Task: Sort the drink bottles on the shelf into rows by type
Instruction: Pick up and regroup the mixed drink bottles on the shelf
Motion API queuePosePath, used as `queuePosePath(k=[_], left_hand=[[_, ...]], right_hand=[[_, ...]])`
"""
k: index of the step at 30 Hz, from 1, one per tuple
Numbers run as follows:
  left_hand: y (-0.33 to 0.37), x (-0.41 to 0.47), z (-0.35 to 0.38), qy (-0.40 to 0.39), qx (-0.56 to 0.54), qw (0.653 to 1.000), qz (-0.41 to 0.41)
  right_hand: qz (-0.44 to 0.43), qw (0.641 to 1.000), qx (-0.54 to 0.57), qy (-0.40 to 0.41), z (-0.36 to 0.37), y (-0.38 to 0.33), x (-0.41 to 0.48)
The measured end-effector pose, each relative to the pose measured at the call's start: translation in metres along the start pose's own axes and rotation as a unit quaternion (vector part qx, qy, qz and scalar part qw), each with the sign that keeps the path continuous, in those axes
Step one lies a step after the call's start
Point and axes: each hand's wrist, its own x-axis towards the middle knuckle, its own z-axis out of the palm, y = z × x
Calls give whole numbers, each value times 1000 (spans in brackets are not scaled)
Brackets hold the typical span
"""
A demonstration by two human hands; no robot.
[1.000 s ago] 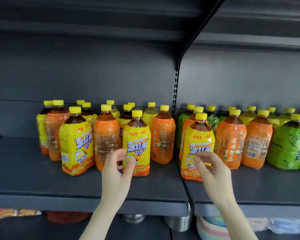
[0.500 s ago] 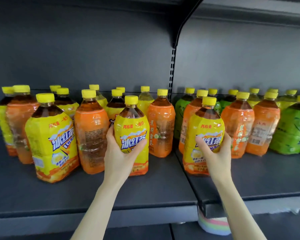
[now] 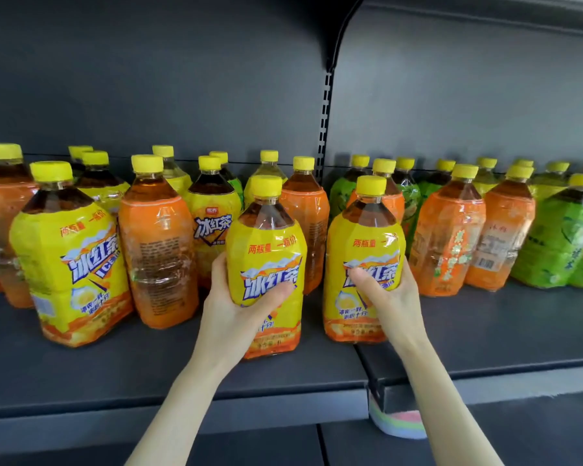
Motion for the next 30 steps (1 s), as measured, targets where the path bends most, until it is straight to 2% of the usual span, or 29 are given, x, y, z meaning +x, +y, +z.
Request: queuePosePath(k=[7, 11, 16, 21, 30], left_hand=[[10, -2, 2, 1, -9, 1000, -4], [21, -25, 10, 48, -55, 997, -11], [44, -70, 28, 32, -128, 991, 3], [84, -117, 73, 4, -150, 987, 52], [104, -233, 227, -100, -192, 976, -14]], right_hand=[[5, 1000, 3, 21, 5, -7, -8], [27, 998, 11, 47, -2, -22, -30], [26, 997, 37, 55, -35, -53, -76], [10, 997, 43, 65, -104, -91, -112], [37, 989, -29, 137, -298, -121, -196]])
